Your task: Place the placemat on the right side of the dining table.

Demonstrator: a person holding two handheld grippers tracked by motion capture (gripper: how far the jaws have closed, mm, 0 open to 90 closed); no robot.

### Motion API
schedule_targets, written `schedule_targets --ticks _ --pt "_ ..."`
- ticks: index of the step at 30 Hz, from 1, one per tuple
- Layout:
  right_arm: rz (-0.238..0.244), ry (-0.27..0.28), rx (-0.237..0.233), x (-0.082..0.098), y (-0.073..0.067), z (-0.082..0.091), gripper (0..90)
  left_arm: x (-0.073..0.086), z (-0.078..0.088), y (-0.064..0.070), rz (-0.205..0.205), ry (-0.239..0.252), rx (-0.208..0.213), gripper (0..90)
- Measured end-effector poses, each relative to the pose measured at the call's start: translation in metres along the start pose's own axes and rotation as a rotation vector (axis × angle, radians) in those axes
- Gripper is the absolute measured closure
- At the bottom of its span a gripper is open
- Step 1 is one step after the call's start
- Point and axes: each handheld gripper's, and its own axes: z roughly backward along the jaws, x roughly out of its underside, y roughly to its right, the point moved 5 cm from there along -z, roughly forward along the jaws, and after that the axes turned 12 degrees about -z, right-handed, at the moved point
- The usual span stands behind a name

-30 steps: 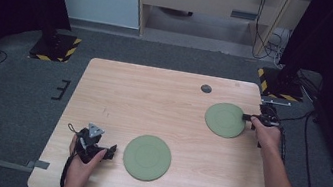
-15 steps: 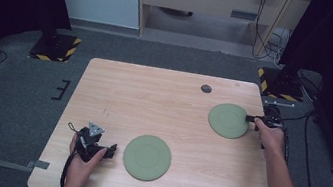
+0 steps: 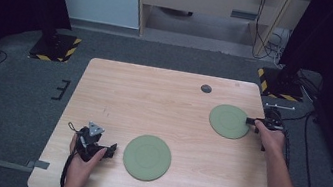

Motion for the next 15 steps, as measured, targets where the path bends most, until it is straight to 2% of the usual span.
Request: schedule_targets --ticks 4,11,15 --pt "0.015 0.007 0.016 0.0011 0.0004 -0.0011 66.5 0.0000 0.0000 0.0000 0.000 0.000 0.000 0.0" --pt "0.036 0.032 0.020 0.0000 -0.0037 -0.0002 61.4 0.0000 -0.0001 0.0000 0.000 0.000 0.000 0.0" --pt "0.034 0.048 0.029 -0.0015 -0.0048 0.0008 52.9 0.0000 -0.0001 0.0000 0.000 0.000 0.000 0.0"
